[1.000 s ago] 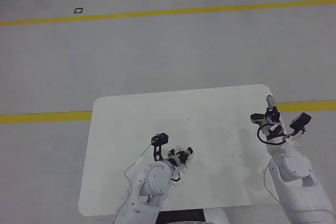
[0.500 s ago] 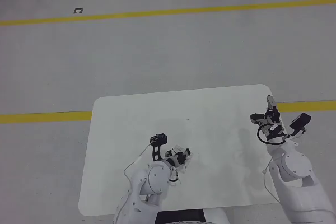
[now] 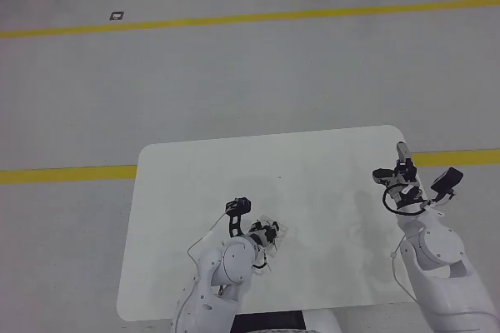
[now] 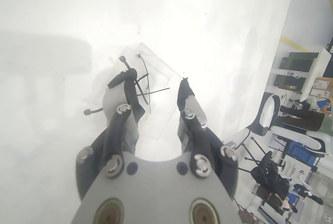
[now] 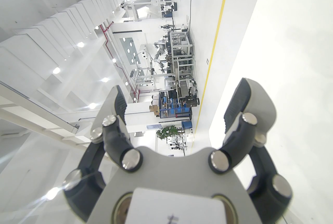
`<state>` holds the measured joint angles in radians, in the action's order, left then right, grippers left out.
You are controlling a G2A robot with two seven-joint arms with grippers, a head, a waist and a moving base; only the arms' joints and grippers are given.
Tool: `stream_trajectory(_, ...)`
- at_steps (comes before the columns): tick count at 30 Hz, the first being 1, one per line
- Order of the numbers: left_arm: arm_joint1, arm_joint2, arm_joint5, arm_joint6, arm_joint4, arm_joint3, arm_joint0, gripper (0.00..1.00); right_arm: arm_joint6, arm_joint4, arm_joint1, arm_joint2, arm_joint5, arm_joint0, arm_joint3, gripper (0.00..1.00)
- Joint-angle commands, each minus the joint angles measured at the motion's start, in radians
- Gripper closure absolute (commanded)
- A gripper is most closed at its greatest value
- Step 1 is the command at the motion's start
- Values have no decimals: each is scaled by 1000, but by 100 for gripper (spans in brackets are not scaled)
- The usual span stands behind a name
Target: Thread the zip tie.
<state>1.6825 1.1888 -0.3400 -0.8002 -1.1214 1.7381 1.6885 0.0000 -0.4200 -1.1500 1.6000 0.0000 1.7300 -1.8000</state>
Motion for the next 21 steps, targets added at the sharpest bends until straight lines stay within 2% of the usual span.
stream_trajectory(1, 1, 3, 0, 2, 1, -2, -2, 71, 0, 0, 0, 0, 0, 0, 0, 0)
stream_trajectory(3, 2, 6, 0, 5, 2, -5, -4, 73, 0, 0, 0, 0, 0, 0, 0, 0)
stream_trajectory(7, 4, 8, 0, 2, -6, -10, -7, 71, 0, 0, 0, 0, 0, 0, 0, 0)
stream_trajectory(19, -3, -5, 0, -53, -82, 60, 17, 75, 0, 0, 0, 0, 0, 0, 0, 0)
stream_trajectory(21, -4, -4, 0, -66, -101, 68, 21, 70, 0, 0, 0, 0, 0, 0, 0, 0)
